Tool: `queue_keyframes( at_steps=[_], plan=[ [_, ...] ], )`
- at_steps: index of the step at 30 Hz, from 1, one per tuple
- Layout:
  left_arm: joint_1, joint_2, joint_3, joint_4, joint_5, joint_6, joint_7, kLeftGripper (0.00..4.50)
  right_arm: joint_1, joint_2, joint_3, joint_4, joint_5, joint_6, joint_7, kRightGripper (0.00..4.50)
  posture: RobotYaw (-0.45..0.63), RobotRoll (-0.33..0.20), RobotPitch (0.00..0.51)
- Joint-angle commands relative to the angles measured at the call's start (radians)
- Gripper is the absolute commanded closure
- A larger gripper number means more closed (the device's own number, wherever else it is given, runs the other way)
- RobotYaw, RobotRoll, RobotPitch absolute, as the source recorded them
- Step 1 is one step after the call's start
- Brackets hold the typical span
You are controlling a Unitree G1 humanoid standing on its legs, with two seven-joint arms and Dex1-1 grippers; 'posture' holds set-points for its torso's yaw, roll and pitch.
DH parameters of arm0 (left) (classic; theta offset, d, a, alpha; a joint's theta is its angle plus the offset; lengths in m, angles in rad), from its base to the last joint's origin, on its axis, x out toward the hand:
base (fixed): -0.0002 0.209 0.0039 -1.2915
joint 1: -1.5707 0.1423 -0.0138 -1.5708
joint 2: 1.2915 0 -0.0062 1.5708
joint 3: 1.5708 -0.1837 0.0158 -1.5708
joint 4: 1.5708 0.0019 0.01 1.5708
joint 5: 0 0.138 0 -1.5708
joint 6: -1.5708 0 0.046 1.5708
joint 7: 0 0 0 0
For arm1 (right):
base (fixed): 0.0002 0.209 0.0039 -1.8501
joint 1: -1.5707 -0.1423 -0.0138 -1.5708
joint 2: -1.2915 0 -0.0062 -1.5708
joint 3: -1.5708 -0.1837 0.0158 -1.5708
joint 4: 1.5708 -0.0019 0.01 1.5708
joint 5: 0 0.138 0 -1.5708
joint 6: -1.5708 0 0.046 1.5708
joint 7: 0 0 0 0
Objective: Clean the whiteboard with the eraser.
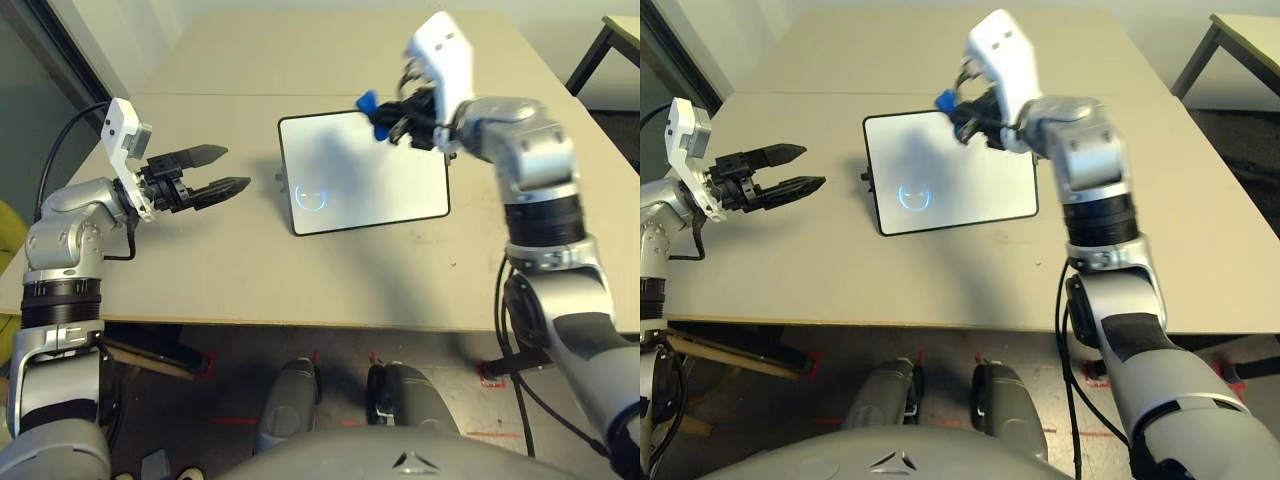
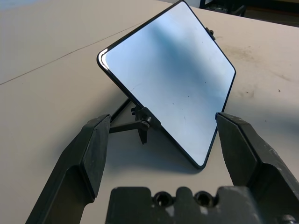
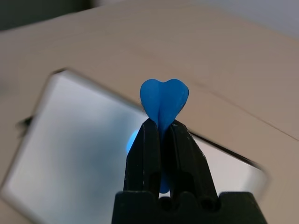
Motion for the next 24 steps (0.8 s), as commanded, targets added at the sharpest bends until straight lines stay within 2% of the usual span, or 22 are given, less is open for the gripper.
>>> queue_keyframes(
  at_steps=[1,5,10,22,24],
  plan=[
    [-0.009,0.007,0.002,0.009,0.007,-0.015,0.000,0.00,0.086,-0.047,-0.099,0.004,0.006,0.037,-0.129,4.50,0.26,0.000,0.064],
    [-0.016,0.003,-0.005,0.017,0.009,-0.017,-0.002,0.00,0.239,-0.036,-0.169,-0.018,0.030,0.078,-0.226,4.50,0.25,0.000,0.061],
    [-0.033,0.001,-0.014,0.032,0.014,-0.022,-0.009,0.00,0.339,0.007,-0.186,-0.006,0.061,0.084,-0.302,4.50,0.24,0.000,0.061],
    [-0.024,0.005,-0.009,0.025,0.009,-0.019,-0.006,0.00,0.404,-0.028,-0.074,0.052,0.095,0.080,-0.316,4.50,0.25,0.000,0.063],
    [-0.019,0.005,-0.006,0.020,0.007,-0.016,-0.003,0.00,0.400,-0.034,-0.070,0.062,0.100,0.080,-0.323,3.80,0.25,0.000,0.063]
  ],
)
